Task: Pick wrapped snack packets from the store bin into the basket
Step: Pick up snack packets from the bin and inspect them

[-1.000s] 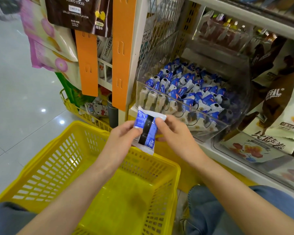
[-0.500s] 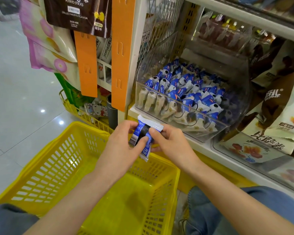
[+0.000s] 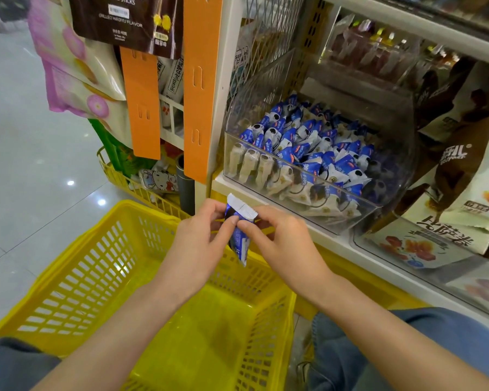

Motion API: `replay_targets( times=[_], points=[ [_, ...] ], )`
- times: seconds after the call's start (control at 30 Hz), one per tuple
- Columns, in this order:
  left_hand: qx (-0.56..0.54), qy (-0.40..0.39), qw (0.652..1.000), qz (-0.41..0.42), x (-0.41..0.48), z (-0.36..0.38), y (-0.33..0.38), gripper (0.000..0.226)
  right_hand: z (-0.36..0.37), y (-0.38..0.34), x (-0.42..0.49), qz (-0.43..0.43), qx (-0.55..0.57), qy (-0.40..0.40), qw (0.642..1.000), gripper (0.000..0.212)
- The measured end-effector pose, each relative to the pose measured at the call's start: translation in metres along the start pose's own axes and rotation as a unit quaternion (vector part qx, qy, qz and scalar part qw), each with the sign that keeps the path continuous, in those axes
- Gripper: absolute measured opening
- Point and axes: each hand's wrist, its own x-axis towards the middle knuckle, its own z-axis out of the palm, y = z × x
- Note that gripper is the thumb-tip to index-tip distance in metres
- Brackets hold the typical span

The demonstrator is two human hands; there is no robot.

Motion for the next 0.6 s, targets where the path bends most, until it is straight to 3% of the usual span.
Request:
replay_targets(
  times=[0.27,0.43,0.6],
  points=[
    [0.188,0.019,0.981,0.044,-0.002,0.001,-0.004,0.021,0.006,-0.001,-0.001,0.005,-0.060,-0.008,0.998,0.023],
    [0.163,0.051,0.985,0.011,0.000,-0.002,-0.006,0.022,0.012,-0.005,0.000,0.042,0.019,-0.080,0.996,0.036],
    [0.096,0.005,0.995,-0.006,0.000,0.000,-0.003,0.029,0.010,0.000,0.002,0.068,0.052,-0.058,0.995,0.036]
  ],
)
